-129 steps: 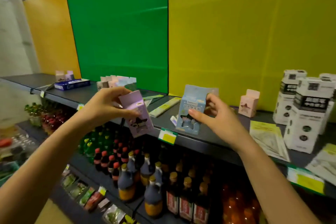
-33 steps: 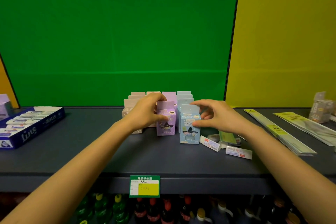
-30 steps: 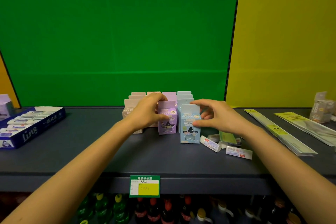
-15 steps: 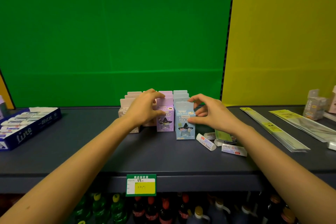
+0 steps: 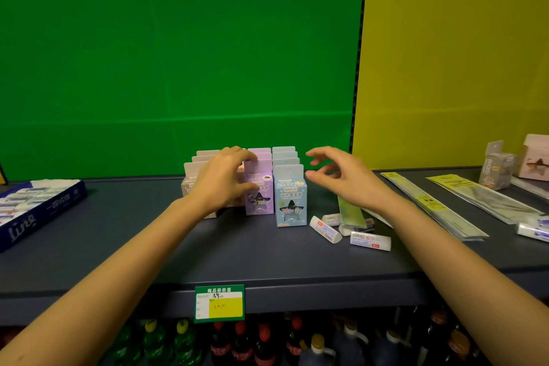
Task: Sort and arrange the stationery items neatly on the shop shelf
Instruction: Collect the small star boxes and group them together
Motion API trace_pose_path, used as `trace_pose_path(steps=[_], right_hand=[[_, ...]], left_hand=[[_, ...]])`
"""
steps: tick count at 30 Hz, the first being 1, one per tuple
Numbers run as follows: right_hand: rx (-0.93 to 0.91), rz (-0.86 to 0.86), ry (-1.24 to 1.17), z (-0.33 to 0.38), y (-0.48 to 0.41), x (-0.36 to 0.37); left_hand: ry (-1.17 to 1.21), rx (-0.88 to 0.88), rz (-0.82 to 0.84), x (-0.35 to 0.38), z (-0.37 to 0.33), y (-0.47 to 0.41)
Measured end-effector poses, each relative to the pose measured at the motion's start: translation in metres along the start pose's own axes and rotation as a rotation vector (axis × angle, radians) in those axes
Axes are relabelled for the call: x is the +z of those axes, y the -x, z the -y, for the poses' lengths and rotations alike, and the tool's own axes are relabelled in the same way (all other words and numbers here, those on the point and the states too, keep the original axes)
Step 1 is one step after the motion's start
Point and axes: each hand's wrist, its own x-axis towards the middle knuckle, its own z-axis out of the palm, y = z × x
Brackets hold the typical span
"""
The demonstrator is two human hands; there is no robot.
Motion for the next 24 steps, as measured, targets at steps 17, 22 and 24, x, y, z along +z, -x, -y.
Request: trace_pose_path(steps=[17, 22, 24], right_hand=[[0.593, 0.230, 0.644, -0.048, 0.018, -0.020], [0.623, 0.199, 0.541, -0.051, 0.015, -0.013], [0.617, 0.174, 0.424, -0.054, 0.014, -0.019]], left_hand=[[0.186, 0.116, -0.167, -0.013, -0.065, 0.025], [0.235, 0.131, -0.091, 0.000, -0.095, 0.027], [0.249, 0.132, -0.037, 0.006, -0.108, 0.025]])
